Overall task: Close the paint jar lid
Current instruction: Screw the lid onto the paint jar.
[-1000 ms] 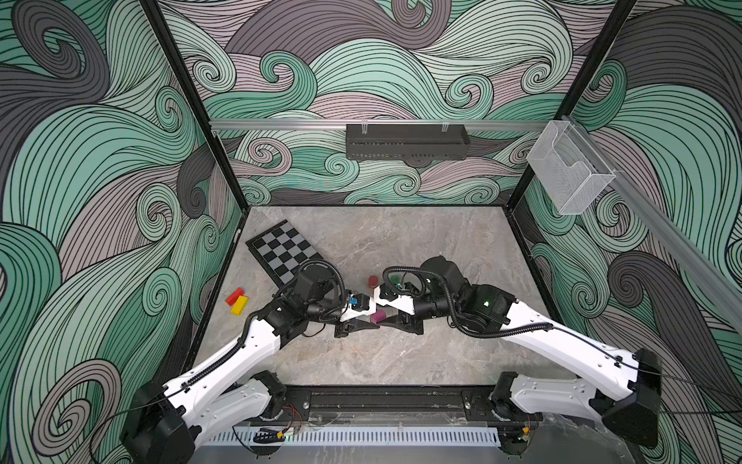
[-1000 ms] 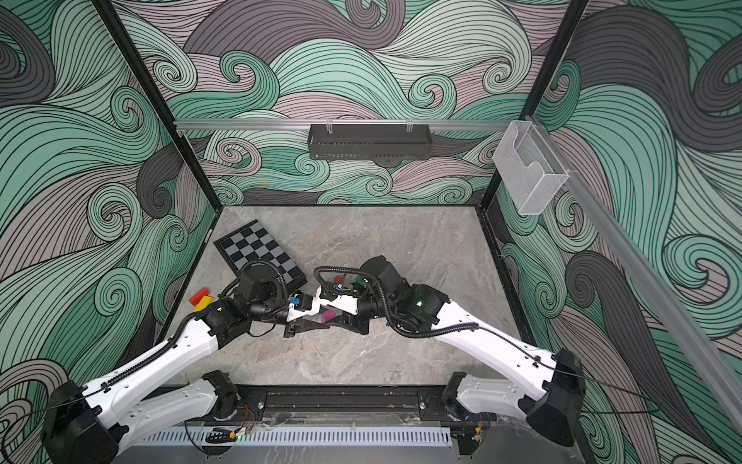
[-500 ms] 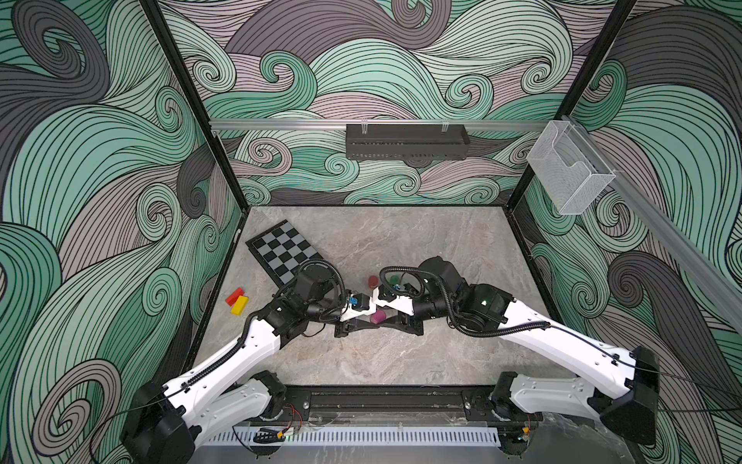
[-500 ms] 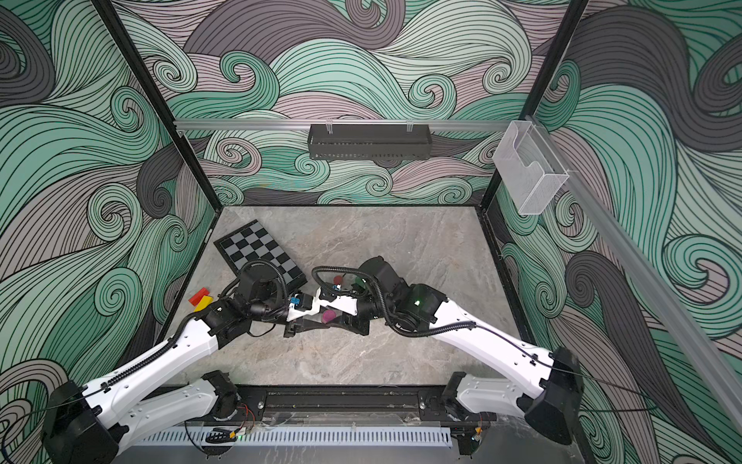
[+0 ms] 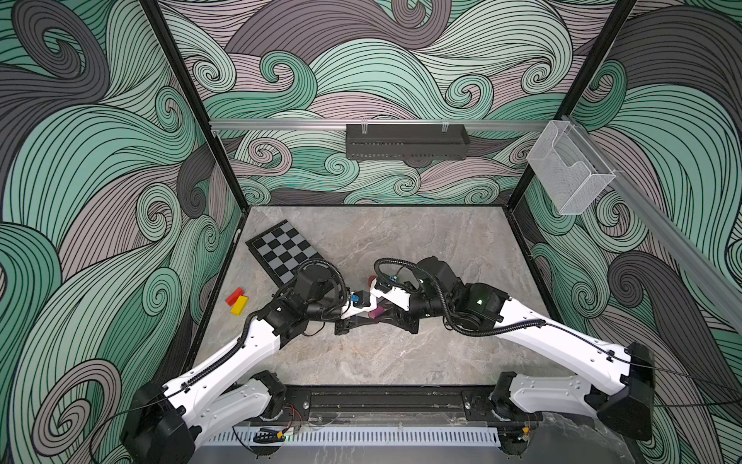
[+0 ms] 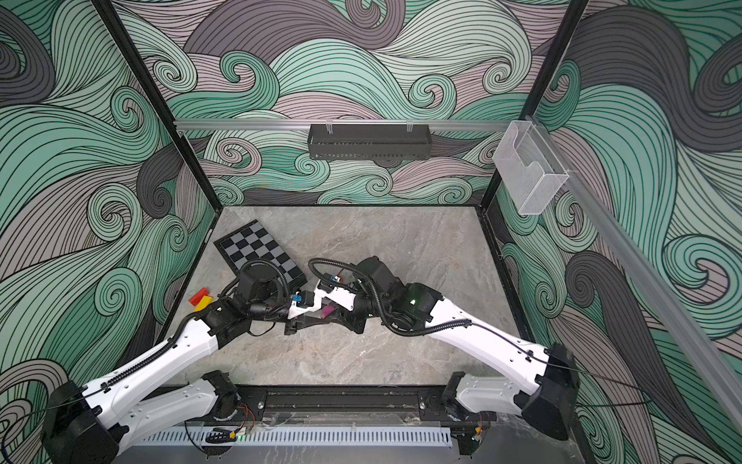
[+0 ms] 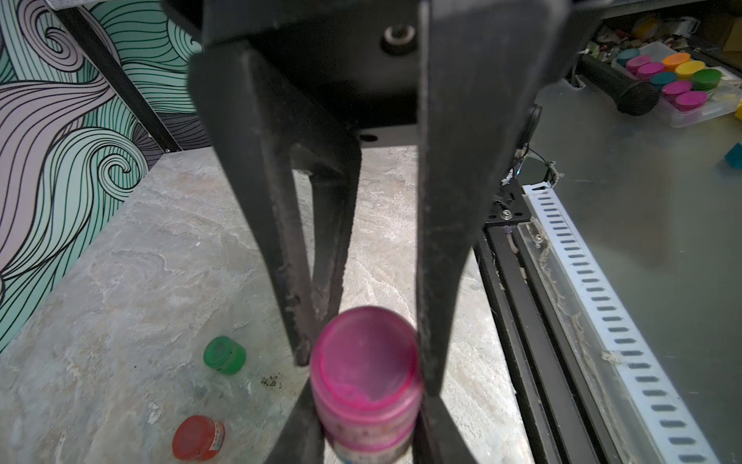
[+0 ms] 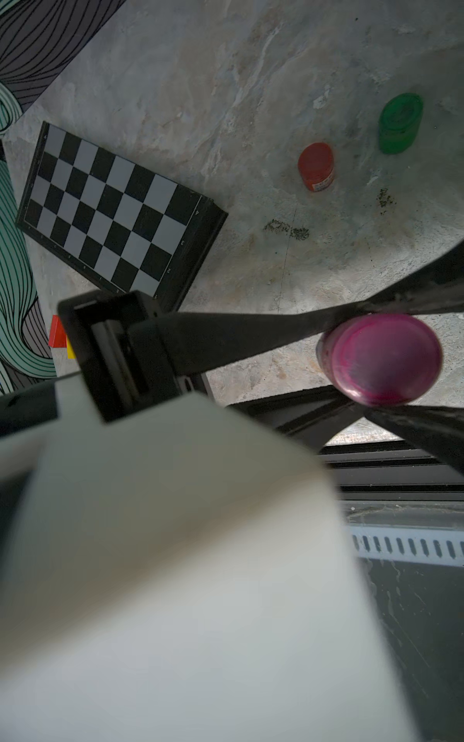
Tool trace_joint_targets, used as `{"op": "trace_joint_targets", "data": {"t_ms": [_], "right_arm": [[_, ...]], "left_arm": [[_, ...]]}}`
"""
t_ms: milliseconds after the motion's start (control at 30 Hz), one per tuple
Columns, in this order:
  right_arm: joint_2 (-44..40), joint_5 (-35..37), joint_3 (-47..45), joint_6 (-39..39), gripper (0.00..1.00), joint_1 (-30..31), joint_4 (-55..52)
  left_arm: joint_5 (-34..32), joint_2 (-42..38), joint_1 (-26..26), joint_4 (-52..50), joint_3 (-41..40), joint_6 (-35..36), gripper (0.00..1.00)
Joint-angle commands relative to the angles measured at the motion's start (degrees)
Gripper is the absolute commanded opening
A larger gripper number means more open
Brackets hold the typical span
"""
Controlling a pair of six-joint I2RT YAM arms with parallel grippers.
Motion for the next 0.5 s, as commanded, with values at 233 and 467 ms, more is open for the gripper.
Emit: {"op": "trace_joint_targets", "data": {"t_ms": [233, 467], "right_arm": [[2.6, 15.5, 1.8, 27.1, 0.12, 4.3, 3.1], [4.7, 20.9, 3.3, 37.6, 0.11, 6.0, 2.0]], "left_arm": [[-5.4, -2.8, -0.3, 10.5, -0.8, -4.2, 0.11], [-5.8, -2.1, -0.5, 12.7, -1.1, -6.0, 0.09]]}}
